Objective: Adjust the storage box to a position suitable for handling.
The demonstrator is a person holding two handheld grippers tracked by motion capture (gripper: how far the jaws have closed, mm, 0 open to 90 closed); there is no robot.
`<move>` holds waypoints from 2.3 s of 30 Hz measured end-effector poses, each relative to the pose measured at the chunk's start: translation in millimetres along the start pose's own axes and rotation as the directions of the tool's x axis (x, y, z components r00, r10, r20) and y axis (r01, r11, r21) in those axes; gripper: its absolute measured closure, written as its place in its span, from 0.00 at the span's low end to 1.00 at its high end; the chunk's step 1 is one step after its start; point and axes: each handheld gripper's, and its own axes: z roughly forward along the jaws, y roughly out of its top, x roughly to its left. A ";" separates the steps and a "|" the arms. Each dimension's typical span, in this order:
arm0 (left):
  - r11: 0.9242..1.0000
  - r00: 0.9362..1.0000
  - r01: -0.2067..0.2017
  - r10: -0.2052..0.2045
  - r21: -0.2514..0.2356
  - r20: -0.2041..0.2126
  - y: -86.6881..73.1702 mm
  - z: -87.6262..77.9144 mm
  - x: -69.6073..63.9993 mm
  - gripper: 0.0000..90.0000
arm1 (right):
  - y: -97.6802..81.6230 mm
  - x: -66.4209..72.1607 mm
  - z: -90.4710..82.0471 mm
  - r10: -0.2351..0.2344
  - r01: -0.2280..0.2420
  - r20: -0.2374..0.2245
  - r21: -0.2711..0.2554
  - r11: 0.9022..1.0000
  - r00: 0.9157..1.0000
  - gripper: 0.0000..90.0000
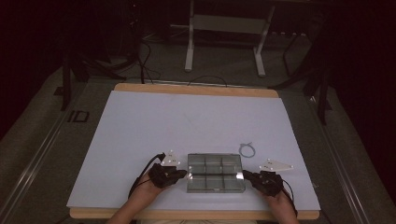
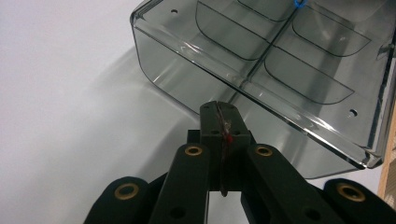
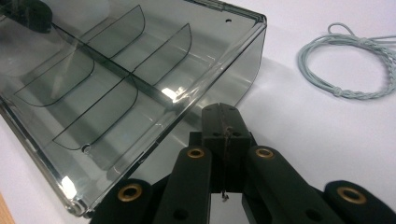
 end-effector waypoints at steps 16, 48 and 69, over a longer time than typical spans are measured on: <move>1.000 1.000 0.008 -0.008 -0.020 0.010 -0.6 0.3 2.4 1.00 | -3.7 0.7 -2.2 0.006 -0.006 -0.009 -0.004 1.000 1.000 1.00; 0.990 0.988 -0.116 0.124 -0.082 0.096 -23.4 -13.0 0.6 1.00 | -7.8 -15.9 -9.8 -0.250 0.254 -0.204 -0.009 0.967 0.946 1.00; 0.982 0.978 -0.153 0.166 -0.110 0.128 -21.4 -12.7 -7.7 1.00 | -7.5 -14.6 -19.2 -0.278 0.289 -0.274 0.001 0.957 0.921 1.00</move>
